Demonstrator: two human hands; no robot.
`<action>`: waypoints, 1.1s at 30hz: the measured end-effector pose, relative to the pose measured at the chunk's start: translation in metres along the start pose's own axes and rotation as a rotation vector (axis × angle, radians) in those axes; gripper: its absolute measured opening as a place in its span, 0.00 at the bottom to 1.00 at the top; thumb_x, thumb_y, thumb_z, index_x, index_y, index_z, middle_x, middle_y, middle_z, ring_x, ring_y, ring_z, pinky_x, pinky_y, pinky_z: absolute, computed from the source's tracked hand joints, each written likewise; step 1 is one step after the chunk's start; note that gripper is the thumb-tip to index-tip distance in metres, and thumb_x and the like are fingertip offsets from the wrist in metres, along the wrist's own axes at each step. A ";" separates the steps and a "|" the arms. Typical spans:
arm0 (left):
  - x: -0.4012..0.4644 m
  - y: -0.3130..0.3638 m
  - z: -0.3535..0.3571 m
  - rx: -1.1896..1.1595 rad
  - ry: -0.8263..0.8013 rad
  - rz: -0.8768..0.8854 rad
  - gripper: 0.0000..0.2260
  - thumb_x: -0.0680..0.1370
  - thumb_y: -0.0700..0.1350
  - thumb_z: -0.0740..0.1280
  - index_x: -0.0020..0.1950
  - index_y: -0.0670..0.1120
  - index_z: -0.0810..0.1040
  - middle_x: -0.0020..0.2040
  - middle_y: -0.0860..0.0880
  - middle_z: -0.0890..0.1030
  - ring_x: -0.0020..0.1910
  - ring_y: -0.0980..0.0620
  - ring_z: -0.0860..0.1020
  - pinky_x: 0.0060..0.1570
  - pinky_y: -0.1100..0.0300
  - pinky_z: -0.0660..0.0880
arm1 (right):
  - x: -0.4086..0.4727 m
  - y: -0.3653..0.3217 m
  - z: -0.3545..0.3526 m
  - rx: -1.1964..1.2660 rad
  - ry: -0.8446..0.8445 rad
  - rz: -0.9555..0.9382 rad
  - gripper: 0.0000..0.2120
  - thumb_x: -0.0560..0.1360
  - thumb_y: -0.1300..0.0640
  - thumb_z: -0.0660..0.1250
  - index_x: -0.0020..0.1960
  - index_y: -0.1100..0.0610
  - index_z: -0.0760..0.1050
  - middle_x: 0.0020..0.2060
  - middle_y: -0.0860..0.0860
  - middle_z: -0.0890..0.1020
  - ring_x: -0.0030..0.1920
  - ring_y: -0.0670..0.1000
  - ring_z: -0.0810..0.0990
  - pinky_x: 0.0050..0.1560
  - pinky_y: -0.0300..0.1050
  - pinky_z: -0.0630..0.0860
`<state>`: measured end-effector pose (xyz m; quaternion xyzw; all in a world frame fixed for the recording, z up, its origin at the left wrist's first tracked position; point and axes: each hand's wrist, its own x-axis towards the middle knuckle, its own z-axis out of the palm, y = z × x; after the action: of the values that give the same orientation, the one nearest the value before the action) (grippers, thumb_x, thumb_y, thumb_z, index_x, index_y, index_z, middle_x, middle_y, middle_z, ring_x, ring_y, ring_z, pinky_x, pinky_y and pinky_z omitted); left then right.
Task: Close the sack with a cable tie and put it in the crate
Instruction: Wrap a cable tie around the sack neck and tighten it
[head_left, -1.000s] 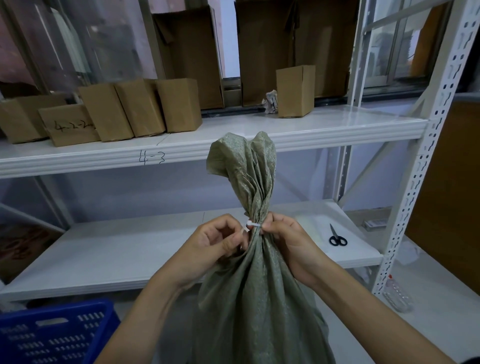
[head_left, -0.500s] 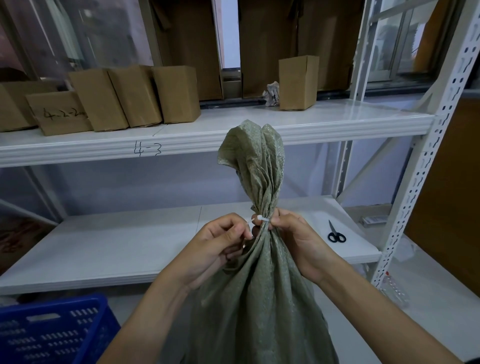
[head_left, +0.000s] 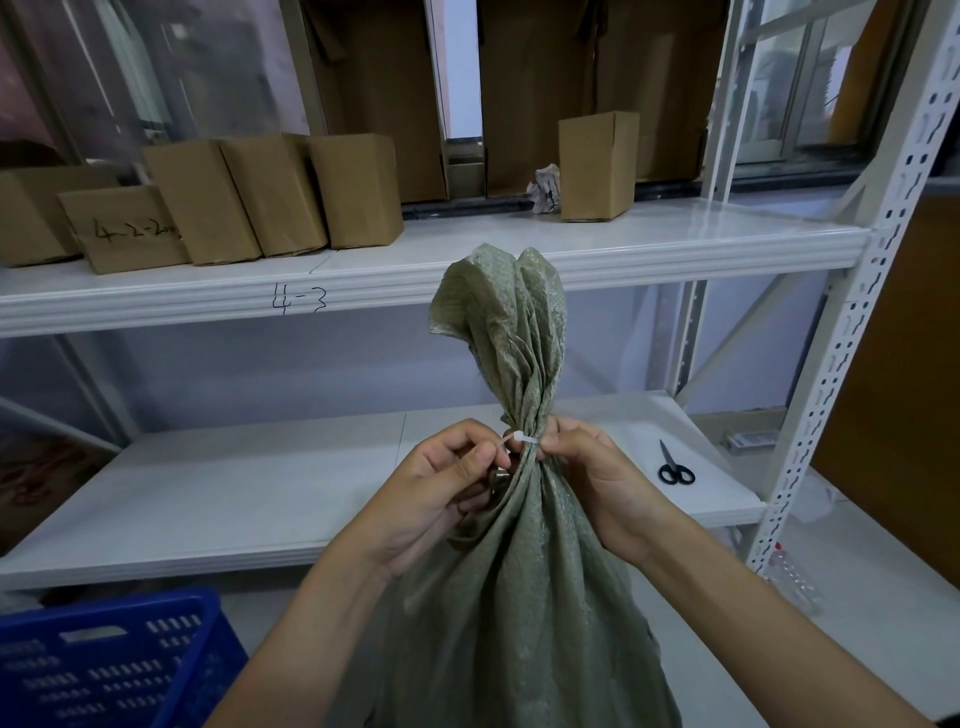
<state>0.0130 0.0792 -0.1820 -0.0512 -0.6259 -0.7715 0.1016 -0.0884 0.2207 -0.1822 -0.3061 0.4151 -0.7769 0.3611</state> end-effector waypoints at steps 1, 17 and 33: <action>0.000 0.000 0.000 -0.004 0.001 -0.002 0.13 0.65 0.55 0.76 0.38 0.47 0.80 0.36 0.53 0.78 0.32 0.60 0.72 0.31 0.69 0.66 | 0.000 0.000 0.000 0.006 -0.003 0.000 0.07 0.68 0.64 0.62 0.31 0.60 0.70 0.29 0.53 0.81 0.31 0.49 0.80 0.36 0.38 0.79; 0.000 0.001 0.003 0.042 0.014 -0.010 0.15 0.65 0.57 0.76 0.38 0.47 0.79 0.36 0.52 0.78 0.33 0.59 0.73 0.33 0.69 0.69 | 0.004 0.006 0.002 -0.080 0.040 -0.029 0.08 0.67 0.64 0.65 0.33 0.60 0.67 0.30 0.54 0.77 0.32 0.49 0.76 0.38 0.40 0.76; 0.000 0.001 -0.002 0.042 -0.001 -0.014 0.14 0.64 0.55 0.77 0.36 0.46 0.80 0.32 0.52 0.78 0.29 0.59 0.73 0.31 0.69 0.69 | 0.002 0.003 0.005 -0.088 0.024 0.030 0.09 0.66 0.65 0.69 0.34 0.62 0.68 0.29 0.55 0.79 0.30 0.49 0.78 0.37 0.40 0.78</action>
<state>0.0136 0.0775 -0.1818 -0.0449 -0.6423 -0.7590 0.0970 -0.0850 0.2158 -0.1823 -0.3061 0.4578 -0.7561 0.3536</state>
